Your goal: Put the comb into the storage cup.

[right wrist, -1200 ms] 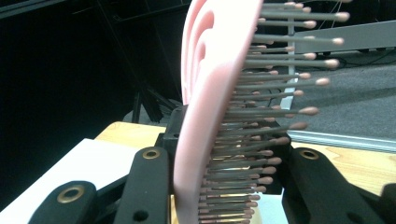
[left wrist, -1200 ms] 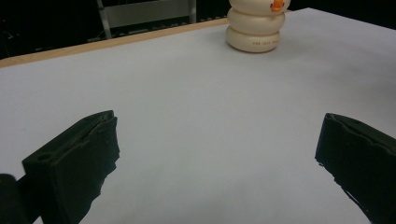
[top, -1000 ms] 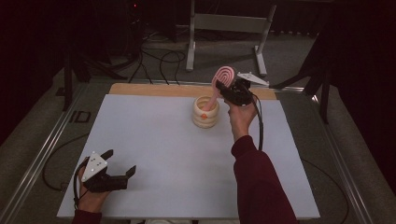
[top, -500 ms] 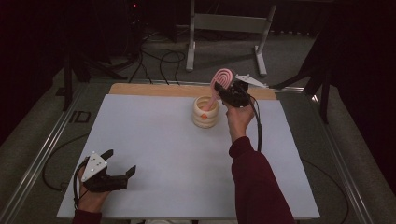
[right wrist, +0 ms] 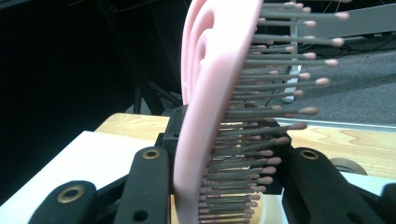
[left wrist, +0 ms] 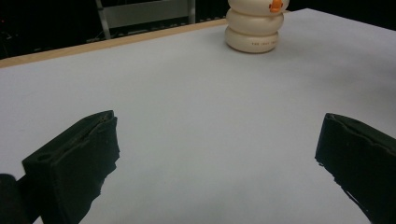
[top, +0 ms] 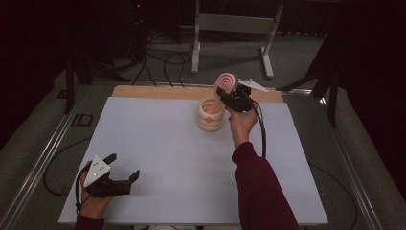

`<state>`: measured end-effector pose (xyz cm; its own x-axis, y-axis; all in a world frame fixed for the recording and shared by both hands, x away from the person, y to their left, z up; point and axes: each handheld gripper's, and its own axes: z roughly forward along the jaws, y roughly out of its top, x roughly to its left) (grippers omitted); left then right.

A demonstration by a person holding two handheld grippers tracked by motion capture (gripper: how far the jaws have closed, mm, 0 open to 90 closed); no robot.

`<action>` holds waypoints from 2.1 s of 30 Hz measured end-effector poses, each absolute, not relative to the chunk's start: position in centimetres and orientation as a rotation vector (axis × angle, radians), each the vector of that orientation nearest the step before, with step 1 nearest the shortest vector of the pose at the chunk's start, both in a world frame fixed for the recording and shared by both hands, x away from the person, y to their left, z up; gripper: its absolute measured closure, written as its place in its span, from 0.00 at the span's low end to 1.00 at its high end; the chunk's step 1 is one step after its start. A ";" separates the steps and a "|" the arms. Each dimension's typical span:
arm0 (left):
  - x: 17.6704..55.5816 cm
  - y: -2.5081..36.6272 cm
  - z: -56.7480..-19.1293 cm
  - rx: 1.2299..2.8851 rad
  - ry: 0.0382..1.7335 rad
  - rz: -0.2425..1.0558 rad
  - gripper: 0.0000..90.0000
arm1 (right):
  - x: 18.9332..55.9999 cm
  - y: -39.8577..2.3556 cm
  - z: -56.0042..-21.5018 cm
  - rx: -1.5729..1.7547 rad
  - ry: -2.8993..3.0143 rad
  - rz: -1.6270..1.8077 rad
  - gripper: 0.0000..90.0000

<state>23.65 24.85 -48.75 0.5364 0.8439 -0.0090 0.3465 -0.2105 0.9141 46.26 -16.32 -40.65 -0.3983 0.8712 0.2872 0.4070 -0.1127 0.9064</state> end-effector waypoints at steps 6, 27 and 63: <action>23.6 24.9 -48.7 1.787 0.991 0.633 0.00 | 46.3 -15.9 -41.0 1.403 1.763 1.507 0.71; 23.6 24.9 -48.7 1.782 0.989 0.635 0.00 | 46.4 -15.3 -42.0 1.428 1.763 1.490 0.71; 23.6 24.9 -48.7 1.781 0.992 0.636 0.00 | 46.4 -14.4 -43.2 1.442 1.777 1.482 0.71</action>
<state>23.62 24.93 -48.70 0.5326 0.8463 -0.0108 0.3430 -0.2041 0.9169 46.39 -14.39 -43.16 -0.3796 0.8793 0.2876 0.4411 -0.1013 0.8917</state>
